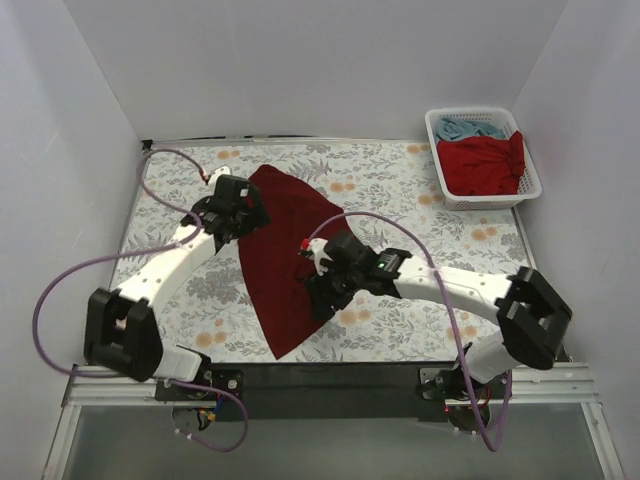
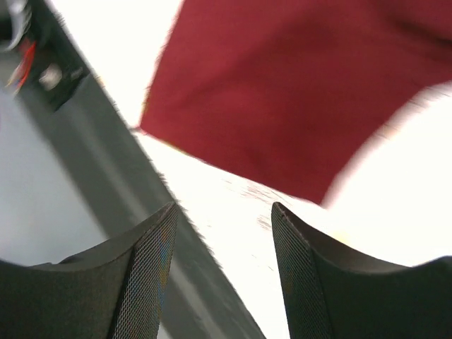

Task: Fold and stack the t-shirts
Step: Flatten the tshirt out

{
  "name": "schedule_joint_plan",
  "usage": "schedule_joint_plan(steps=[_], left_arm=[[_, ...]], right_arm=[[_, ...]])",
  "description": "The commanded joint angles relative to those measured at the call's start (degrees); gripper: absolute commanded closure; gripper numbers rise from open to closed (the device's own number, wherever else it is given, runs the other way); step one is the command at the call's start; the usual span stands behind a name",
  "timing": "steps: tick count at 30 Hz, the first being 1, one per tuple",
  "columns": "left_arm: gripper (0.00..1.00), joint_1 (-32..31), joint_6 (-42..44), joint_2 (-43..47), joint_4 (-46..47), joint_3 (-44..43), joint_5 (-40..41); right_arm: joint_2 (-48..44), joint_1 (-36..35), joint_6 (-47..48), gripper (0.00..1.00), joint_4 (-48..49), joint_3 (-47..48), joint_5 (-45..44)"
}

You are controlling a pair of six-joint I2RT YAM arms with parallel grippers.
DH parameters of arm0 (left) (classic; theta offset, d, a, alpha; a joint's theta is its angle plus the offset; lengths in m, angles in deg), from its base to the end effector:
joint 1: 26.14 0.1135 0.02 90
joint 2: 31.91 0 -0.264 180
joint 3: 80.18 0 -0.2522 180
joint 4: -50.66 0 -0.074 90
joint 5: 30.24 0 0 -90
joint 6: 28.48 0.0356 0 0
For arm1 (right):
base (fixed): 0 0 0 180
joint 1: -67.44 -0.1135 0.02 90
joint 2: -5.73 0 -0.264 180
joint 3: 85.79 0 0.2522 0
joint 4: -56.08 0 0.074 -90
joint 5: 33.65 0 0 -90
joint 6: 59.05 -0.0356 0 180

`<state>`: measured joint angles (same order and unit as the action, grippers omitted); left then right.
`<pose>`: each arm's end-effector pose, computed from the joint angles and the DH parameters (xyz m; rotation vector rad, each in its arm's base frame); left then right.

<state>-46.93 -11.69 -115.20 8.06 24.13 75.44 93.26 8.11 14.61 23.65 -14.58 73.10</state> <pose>0.2918 -0.1005 0.2592 -1.1886 2.1387 -0.4175 0.1554 0.2821 0.2251 -1.0867 2.3664 0.9026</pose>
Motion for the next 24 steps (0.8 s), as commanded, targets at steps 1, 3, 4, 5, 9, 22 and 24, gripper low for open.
schedule_joint_plan(steps=[1,3,4,5,9,22,24], left_arm=[[0.18,-2.05,-6.58,8.3,-9.19,7.25,1.29],[0.2,-3.19,-10.17,10.68,-11.14,10.41,-2.23],[0.2,-4.42,-11.16,12.52,-12.63,13.39,-3.37],[0.22,-4.95,-12.12,13.23,-13.25,14.55,-4.16],[0.29,-7.32,-16.08,15.96,-13.79,18.95,-7.77],[0.54,-8.38,-16.88,10.25,-12.39,21.5,-6.45],[0.55,-8.38,-16.88,9.46,-11.77,21.85,-6.72]], right_arm=[[-7.44,3.77,-1.68,0.37,-0.83,-5.15,-11.37],[-11.13,5.27,-1.85,0.37,-0.75,-7.87,-13.23],[-12.19,6.67,-1.94,0.37,-0.75,-8.49,-14.54],[-14.03,7.12,-2.12,0.37,-0.66,-9.19,-15.17],[-16.24,8.88,-2.03,0.37,-0.22,-11.57,-15.96],[-18.44,10.46,-2.82,0.37,1.89,-16.23,-15.52],[-18.79,10.73,-2.73,0.37,1.98,-16.58,-15.78]])
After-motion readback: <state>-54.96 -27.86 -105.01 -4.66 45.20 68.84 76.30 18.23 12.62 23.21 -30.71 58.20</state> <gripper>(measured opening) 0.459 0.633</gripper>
